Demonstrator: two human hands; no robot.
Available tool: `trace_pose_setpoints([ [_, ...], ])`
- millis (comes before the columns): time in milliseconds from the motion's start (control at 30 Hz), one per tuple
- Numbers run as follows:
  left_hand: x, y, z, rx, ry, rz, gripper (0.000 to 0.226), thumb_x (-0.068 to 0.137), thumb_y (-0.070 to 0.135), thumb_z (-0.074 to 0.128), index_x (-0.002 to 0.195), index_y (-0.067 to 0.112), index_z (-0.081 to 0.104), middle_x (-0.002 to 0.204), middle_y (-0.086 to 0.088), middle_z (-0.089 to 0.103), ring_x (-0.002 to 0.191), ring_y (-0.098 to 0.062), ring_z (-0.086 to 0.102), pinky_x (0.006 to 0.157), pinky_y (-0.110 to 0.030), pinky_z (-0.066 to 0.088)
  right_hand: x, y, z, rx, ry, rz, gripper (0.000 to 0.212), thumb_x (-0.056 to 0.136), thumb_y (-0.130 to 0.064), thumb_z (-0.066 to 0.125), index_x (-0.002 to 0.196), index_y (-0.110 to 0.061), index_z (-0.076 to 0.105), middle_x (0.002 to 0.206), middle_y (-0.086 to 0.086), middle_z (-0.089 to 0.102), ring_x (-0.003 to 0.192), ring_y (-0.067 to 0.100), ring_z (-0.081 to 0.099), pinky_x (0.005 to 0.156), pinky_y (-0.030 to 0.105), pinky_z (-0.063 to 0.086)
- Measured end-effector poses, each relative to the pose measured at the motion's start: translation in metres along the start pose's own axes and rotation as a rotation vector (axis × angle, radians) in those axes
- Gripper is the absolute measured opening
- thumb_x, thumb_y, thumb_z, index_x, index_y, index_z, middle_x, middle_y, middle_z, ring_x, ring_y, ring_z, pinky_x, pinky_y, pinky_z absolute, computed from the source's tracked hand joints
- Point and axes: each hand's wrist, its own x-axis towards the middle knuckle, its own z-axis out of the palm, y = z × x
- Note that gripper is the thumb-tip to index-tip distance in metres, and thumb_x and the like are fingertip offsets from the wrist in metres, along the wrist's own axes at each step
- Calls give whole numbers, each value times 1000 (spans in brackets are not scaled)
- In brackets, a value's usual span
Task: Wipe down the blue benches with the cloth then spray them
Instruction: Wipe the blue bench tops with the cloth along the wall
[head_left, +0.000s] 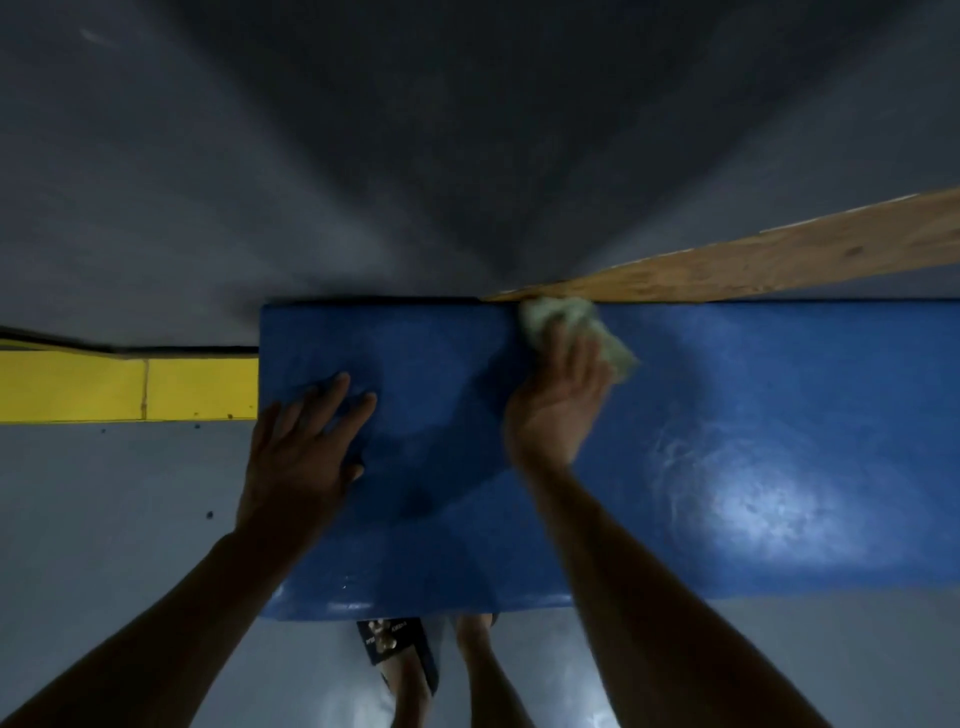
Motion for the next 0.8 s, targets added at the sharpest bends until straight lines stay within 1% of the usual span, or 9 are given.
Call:
trace_pose_setpoints([
  [133, 3, 4, -4, 45, -76, -42, 82, 70, 28, 86, 144, 26, 51, 157, -3, 40, 133, -35, 44, 109, -57, 33, -14, -18, -1, -24, -316, -708, 61, 86, -11, 48, 147, -19, 47, 154, 10, 44, 142, 34, 39, 120, 50, 28],
  [233, 9, 5, -9, 49, -155, -93, 87, 64, 27, 90, 142, 27, 52, 156, -3, 41, 134, -36, 45, 109, -59, 33, 43, 45, -26, -162, -348, -890, 74, 82, -2, 58, 151, -25, 40, 156, 7, 41, 142, 31, 39, 120, 45, 29],
  [300, 10, 5, -9, 54, -185, -94, 88, 63, 28, 90, 142, 26, 51, 156, -4, 41, 136, -36, 44, 109, -60, 34, 82, 98, -54, -224, -307, -783, 72, 89, -7, 59, 153, -27, 33, 156, 7, 41, 142, 32, 39, 120, 41, 24],
  [367, 10, 5, -8, 48, -195, -97, 89, 62, 26, 91, 141, 24, 52, 155, -6, 42, 135, -38, 44, 107, -62, 36, 105, 138, -88, -239, -302, -682, 55, 99, -18, 49, 152, -26, 37, 152, 6, 44, 138, 31, 43, 117, 44, 30],
  [433, 9, 5, -7, 27, -186, -98, 89, 61, 25, 92, 141, 23, 52, 154, -8, 43, 135, -39, 45, 107, -63, 36, 109, 157, -108, -259, -312, -568, 47, 102, -27, 40, 149, -23, 41, 149, 5, 44, 133, 31, 44, 111, 48, 37],
  [500, 11, 5, -8, 14, -191, -102, 88, 62, 26, 91, 141, 25, 52, 155, -5, 42, 136, -37, 43, 108, -62, 35, 100, 159, -104, -249, -230, -404, 42, 103, -27, 37, 144, -20, 42, 145, 9, 44, 131, 33, 43, 113, 52, 34],
  [667, 9, 1, -5, -18, -80, -69, 88, 58, 25, 92, 138, 26, 56, 152, -4, 45, 129, -32, 43, 106, -61, 38, 41, 82, -30, -110, 139, 219, 51, 102, -29, 34, 150, -13, 40, 154, 17, 40, 141, 40, 35, 117, 50, 19],
  [733, 6, -3, -3, -33, -7, -22, 86, 58, 25, 92, 137, 23, 58, 151, -5, 47, 127, -32, 43, 105, -62, 38, 21, 29, -5, -56, 137, 292, 56, 102, -33, 31, 153, -12, 36, 156, 21, 36, 143, 42, 34, 119, 50, 15],
  [800, 3, -7, -1, -38, -2, 5, 85, 60, 28, 91, 138, 23, 57, 153, -5, 46, 127, -33, 45, 107, -61, 36, -3, -8, 12, -50, 65, 167, 56, 101, -33, 31, 153, -13, 36, 157, 19, 35, 144, 39, 32, 120, 48, 14],
])
